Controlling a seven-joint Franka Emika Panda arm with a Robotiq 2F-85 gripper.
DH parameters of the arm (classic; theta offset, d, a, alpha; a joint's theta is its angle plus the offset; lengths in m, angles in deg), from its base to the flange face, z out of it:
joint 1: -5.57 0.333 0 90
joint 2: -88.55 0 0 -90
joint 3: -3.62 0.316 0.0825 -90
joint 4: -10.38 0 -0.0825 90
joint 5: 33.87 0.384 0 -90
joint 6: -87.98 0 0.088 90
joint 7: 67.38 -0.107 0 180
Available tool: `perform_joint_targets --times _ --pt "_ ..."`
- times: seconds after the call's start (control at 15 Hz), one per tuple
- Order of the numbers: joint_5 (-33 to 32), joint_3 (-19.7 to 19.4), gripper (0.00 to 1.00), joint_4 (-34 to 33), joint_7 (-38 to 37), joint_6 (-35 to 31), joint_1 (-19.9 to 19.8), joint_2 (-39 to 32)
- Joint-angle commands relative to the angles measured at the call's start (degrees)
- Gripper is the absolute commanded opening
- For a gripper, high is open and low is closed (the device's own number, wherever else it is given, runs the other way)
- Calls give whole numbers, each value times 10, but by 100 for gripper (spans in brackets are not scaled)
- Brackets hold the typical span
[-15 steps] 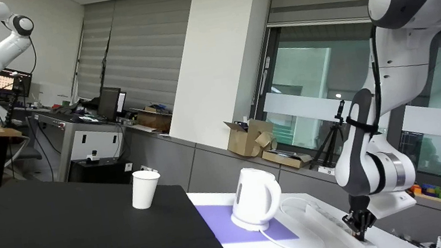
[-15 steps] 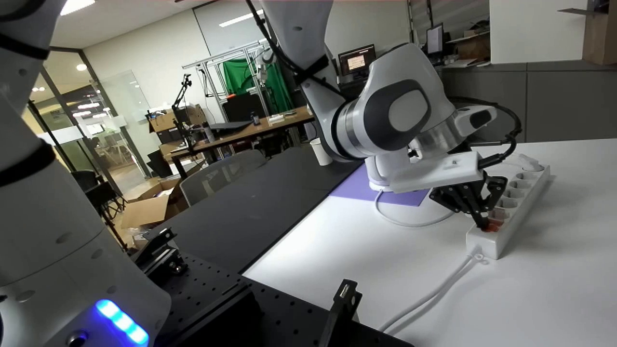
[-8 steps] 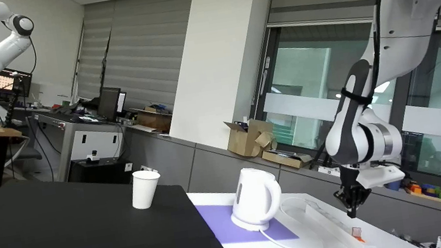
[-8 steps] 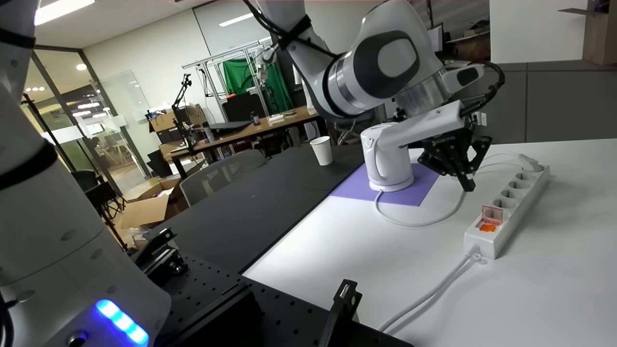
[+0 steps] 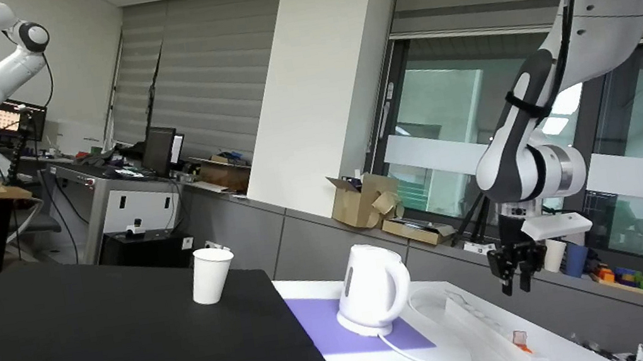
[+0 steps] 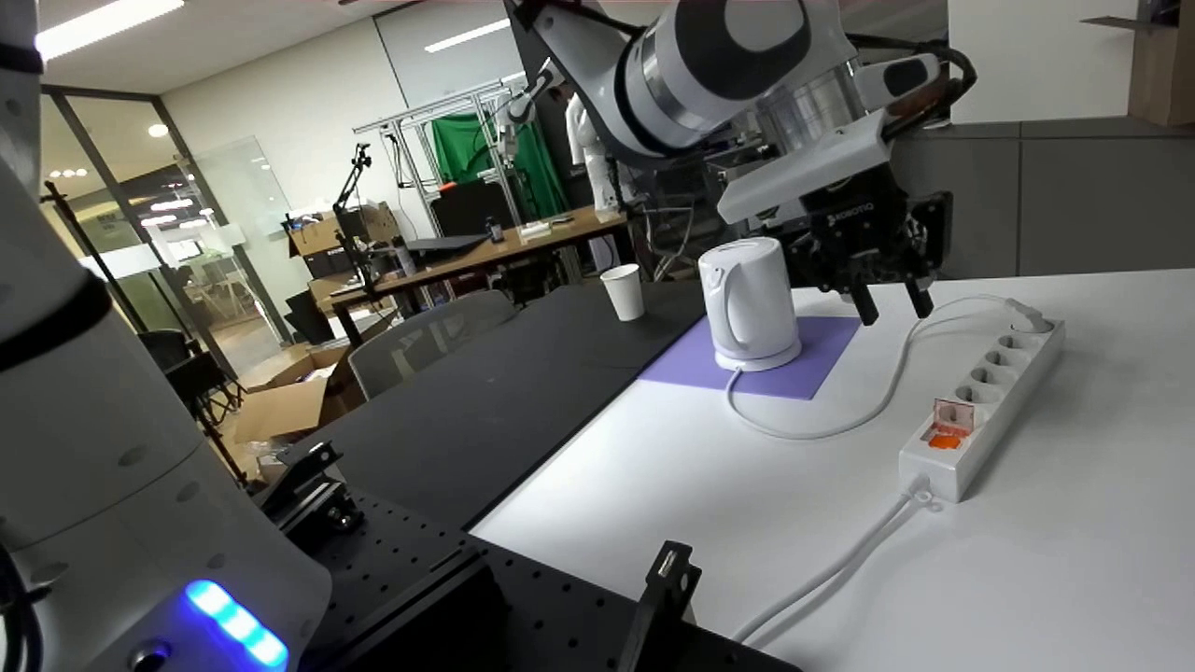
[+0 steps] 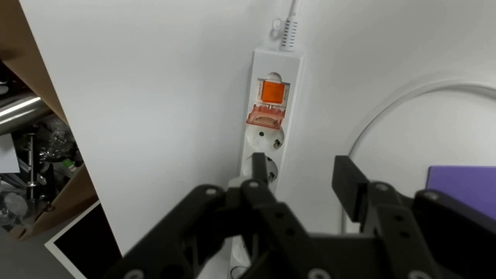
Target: Turn off the white kettle and turn of the switch of the extension cord
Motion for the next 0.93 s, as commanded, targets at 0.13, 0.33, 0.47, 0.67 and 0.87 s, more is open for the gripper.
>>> perform_joint_targets --times 0.13,0.33,0.47,0.67,0.87 --pt "-16 23 93 13 -17 46 -23 47" --pt "-15 29 100 14 -17 53 -29 54" --pt "-13 33 100 14 -15 62 -33 57" --pt "-15 32 100 12 -21 70 -34 57" --pt "-13 40 100 0 -10 66 -42 40"
